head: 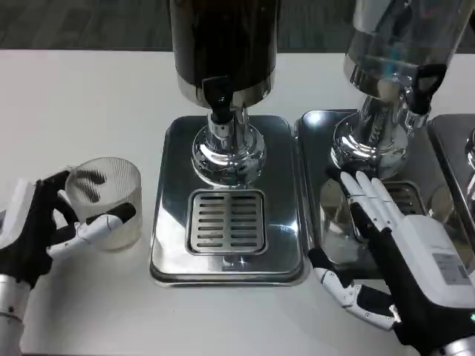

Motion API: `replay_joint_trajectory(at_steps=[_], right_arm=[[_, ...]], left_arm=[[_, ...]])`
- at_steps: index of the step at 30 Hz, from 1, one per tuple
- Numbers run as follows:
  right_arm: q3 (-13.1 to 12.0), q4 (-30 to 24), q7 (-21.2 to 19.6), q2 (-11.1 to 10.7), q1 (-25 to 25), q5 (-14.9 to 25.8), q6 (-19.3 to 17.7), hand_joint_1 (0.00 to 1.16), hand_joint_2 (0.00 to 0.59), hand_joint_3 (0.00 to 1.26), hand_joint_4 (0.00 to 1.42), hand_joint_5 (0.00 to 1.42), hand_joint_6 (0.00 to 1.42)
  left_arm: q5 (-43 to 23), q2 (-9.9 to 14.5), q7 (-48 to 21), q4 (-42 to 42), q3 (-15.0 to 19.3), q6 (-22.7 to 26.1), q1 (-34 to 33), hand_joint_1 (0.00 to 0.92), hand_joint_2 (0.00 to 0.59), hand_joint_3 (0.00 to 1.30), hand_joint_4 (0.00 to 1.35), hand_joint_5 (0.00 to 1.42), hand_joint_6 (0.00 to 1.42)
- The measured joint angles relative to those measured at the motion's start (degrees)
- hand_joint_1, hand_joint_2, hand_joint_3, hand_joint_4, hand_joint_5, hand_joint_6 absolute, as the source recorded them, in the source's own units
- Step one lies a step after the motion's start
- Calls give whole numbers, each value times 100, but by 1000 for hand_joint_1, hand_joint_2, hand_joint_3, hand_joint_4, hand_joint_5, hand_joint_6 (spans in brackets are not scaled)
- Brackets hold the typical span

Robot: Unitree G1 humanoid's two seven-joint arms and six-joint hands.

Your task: Grasp the cup under the faucet to collect the drink, then remove the cup.

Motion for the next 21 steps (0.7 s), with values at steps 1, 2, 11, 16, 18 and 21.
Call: replay_joint_trajectory(at_steps=[1,2,11,16,18,21], right_arm=[[0,0,0,0,0,2,0,567,372,56,0,0,192],[0,0,0,0,0,3,0,567,371,56,0,0,193],[-2,-1,0,1,0,16,0,570,371,56,0,0,196],[-2,-3,0,1,5,23,0,571,372,56,0,0,196],[-3,-6,0,1,6,26,0,573,373,56,0,0,196],[-2,-8,0,2,7,34,0,576,375,56,0,0,196]], left_arm=[[-5,0,-1,-17,26,-29,11,256,130,539,622,907,1259],[-12,0,-2,-31,56,-46,16,257,131,540,624,909,1260],[-153,-1,-111,-430,131,-274,233,263,134,565,650,923,1279],[-198,-22,-228,-749,236,-387,381,261,132,574,662,938,1279],[-218,-62,-273,-855,288,-397,443,261,132,578,662,939,1290],[-245,-169,-357,-1147,305,-413,567,265,130,580,664,940,1294]])
